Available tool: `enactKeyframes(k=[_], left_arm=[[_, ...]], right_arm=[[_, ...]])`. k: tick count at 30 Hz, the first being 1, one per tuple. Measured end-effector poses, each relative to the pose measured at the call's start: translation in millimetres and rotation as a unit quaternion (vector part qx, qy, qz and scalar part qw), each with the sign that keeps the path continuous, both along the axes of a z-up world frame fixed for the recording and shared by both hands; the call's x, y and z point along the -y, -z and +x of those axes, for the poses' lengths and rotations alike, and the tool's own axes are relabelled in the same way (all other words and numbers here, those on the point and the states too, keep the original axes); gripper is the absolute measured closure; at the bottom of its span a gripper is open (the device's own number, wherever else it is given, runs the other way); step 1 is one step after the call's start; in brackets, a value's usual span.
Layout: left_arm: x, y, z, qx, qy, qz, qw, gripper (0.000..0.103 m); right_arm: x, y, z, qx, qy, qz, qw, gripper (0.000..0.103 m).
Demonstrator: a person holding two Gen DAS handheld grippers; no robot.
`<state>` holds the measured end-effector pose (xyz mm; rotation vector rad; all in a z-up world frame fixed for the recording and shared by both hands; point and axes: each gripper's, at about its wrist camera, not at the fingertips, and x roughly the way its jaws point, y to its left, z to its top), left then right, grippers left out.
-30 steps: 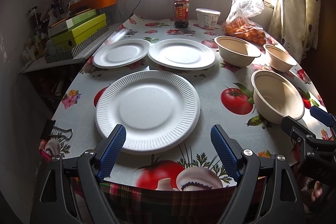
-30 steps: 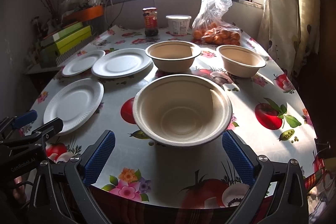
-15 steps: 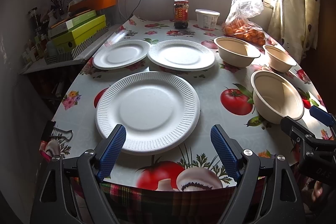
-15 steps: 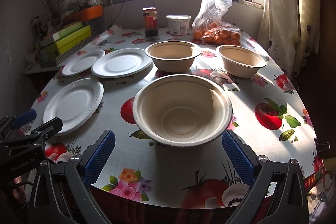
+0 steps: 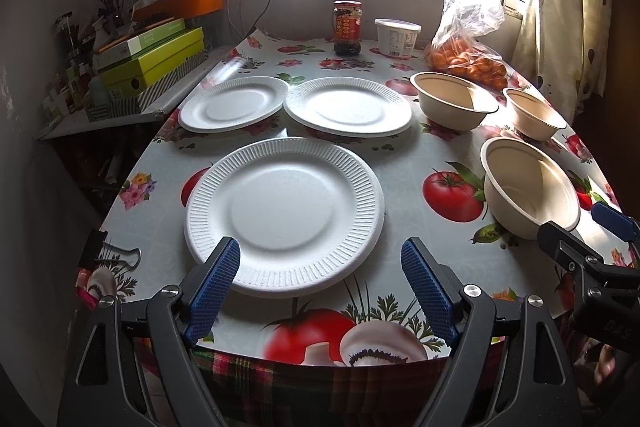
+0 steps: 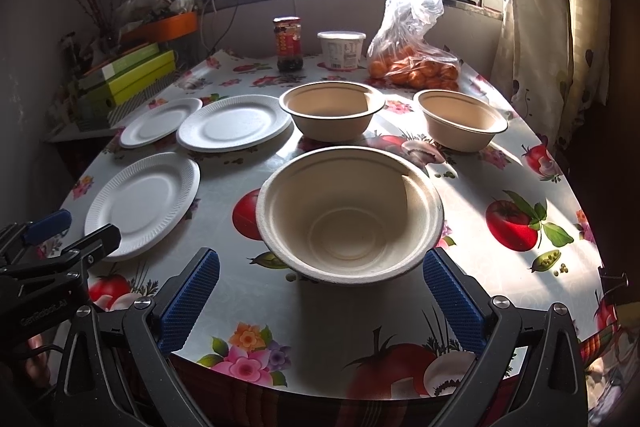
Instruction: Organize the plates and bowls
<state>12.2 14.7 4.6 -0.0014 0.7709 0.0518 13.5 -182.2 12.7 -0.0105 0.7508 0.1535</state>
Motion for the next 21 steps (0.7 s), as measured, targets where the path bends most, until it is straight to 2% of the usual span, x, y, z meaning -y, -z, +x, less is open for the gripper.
enactKeyframes(k=[6, 10, 17, 21], left_arm=[[-2, -3, 2, 0.004, 0.004, 0.003, 1.0, 0.02], [-9, -7, 5, 0.004, 0.01, -0.011, 0.9999, 0.02], [-52, -18, 20, -0.003, -0.028, -0.046, 0.9985, 0.02], [-80, -25, 35, 0.0, -0.064, -0.028, 0.9976, 0.02]], right_arm=[[-1, -6, 1, 0.007, 0.002, 0.0, 1.0, 0.0], [-6, -16, 4, 0.018, -0.008, -0.002, 1.0, 0.0], [-25, -55, 29, 0.061, -0.038, -0.032, 0.997, 0.0], [-40, -77, 56, 0.072, -0.072, -0.039, 0.994, 0.0]])
